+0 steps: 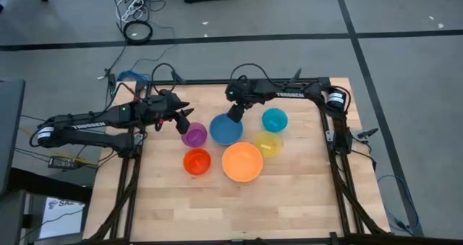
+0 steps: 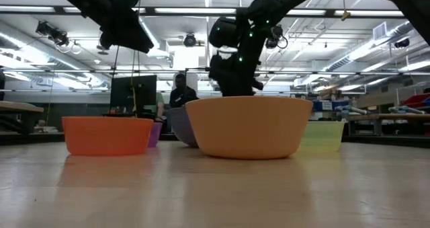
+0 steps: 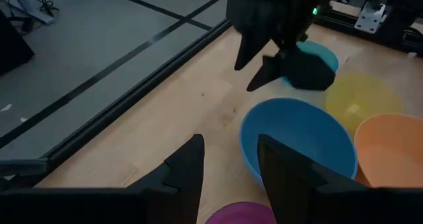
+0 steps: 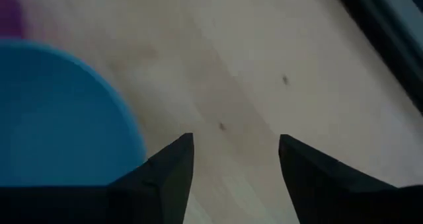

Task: Nest bowls inside each other
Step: Stack the dark blue bowl on top of the light orange bowl

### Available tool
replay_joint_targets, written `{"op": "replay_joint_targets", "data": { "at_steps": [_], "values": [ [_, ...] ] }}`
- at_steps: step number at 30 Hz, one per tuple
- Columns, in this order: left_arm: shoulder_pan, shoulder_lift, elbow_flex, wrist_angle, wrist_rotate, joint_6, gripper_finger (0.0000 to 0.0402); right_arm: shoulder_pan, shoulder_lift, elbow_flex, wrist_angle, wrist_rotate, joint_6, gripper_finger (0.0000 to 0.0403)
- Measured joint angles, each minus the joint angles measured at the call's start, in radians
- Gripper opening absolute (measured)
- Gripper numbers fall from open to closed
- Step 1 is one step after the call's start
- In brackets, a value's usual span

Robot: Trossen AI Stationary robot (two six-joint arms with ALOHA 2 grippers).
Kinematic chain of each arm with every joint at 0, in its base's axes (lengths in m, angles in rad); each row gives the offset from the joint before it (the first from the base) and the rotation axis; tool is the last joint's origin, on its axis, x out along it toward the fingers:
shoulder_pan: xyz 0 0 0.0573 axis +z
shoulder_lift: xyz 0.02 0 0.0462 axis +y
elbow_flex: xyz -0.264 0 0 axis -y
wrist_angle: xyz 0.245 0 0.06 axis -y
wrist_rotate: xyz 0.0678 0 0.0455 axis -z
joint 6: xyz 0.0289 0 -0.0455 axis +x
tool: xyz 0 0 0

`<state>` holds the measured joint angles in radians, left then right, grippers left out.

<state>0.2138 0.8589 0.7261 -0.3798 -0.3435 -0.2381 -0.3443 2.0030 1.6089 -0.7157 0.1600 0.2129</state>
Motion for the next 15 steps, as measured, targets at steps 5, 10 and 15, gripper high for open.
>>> {"op": "replay_joint_targets", "data": {
  "at_steps": [5,10,15],
  "values": [
    [0.000,0.000,0.000,-0.001,0.000,-0.001,0.0149,0.013,-0.036,0.000,0.008,-0.105,0.008,0.0214],
    [0.000,0.000,0.000,0.000,-0.001,-0.001,0.0149,0.064,-0.025,-0.007,-0.019,-0.111,0.020,0.0219],
    [0.000,0.000,-0.001,0.001,-0.002,-0.001,0.0149,0.094,-0.024,-0.046,0.000,-0.041,0.048,0.0220]
  ]
}}
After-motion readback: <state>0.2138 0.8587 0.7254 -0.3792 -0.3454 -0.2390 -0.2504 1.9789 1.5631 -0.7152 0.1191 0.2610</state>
